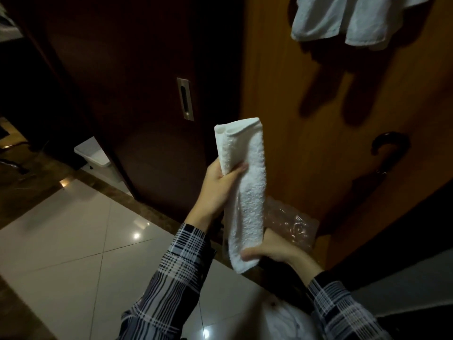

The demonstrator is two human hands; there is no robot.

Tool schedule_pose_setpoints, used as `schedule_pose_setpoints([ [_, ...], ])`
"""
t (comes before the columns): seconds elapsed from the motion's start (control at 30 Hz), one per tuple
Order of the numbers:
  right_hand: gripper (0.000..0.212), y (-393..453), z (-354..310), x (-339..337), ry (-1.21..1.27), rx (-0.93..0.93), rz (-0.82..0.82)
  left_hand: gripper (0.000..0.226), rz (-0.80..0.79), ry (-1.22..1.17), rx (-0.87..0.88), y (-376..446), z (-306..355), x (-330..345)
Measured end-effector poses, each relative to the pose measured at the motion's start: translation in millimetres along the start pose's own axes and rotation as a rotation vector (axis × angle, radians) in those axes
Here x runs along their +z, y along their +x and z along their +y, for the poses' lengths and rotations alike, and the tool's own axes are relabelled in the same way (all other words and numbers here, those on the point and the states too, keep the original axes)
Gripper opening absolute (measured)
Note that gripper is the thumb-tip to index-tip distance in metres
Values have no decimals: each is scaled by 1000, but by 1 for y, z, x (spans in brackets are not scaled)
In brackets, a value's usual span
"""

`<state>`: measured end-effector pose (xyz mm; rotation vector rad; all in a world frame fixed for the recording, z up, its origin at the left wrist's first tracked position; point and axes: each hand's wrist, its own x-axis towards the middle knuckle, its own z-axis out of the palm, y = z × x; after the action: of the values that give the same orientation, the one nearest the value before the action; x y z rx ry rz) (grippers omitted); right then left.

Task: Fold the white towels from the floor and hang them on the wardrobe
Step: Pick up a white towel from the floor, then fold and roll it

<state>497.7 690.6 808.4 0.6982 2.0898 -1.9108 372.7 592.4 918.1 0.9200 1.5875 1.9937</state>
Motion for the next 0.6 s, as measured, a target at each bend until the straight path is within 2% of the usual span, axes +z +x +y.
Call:
schedule_pose_setpoints([
  [0.07,48,-4,-14,-8,52,-61,34,18,-48,-20,-17,-2,3,4],
  [0.2,36,-11,-45,-19,178,-241,184,10,-69,-84,-49,-6,4,12],
  [0.27,42,-13,-54,-17,226,-260,274,11,-2,-147,-62,-6,6,13],
  [0.37,25,-20,-64,-15,201,-343,393,14,146,-269,-97,-6,6,10],
  [0.43,20,-26,-72,-22,133,-363,438,12,251,-324,-125,-5,0,2],
  [0.47,19,-27,-76,-28,57,-373,466,22,312,-340,-120,-4,-2,-1],
  [0.53,28,-28,-85,-43,-268,-378,552,67,410,-276,-101,-3,-6,-10],
  [0.6,36,-30,-96,-55,-551,-366,640,104,492,-5,-66,-5,-5,-14],
])
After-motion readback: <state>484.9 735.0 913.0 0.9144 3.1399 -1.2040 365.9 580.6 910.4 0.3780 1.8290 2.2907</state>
